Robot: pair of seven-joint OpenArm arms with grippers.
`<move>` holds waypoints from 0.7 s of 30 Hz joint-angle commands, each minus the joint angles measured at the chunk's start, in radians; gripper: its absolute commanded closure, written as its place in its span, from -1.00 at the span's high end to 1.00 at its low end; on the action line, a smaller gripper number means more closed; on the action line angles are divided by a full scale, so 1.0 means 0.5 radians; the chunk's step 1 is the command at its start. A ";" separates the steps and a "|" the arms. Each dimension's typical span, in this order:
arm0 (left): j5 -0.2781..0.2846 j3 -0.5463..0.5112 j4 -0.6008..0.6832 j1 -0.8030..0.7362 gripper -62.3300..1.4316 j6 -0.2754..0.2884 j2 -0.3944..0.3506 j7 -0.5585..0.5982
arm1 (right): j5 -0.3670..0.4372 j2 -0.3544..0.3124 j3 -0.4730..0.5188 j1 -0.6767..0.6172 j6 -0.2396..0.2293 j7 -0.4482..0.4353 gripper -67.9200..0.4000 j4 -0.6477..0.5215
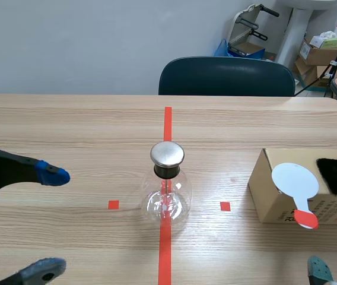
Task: Do the electroscope experiment
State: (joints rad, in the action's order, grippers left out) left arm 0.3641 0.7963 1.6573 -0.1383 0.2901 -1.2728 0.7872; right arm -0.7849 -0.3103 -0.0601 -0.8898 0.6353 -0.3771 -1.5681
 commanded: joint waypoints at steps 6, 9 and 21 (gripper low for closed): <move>0.035 0.000 0.024 0.005 0.73 -0.194 0.131 -0.106 | 0.007 0.001 0.008 0.018 0.020 -0.006 1.00 -0.003; 0.074 0.000 0.022 0.005 0.73 -0.336 0.211 -0.216 | 0.007 0.001 0.008 0.018 0.020 -0.005 1.00 -0.003; 0.336 -0.080 0.022 -0.129 0.73 -1.001 0.492 -0.373 | 0.008 0.001 0.008 0.017 0.014 0.006 1.00 -0.003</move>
State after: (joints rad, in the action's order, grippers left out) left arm 0.5320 0.7708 1.6566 -0.1825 -0.2043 -1.0359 0.5835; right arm -0.7845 -0.3099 -0.0601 -0.8898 0.6342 -0.3767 -1.5681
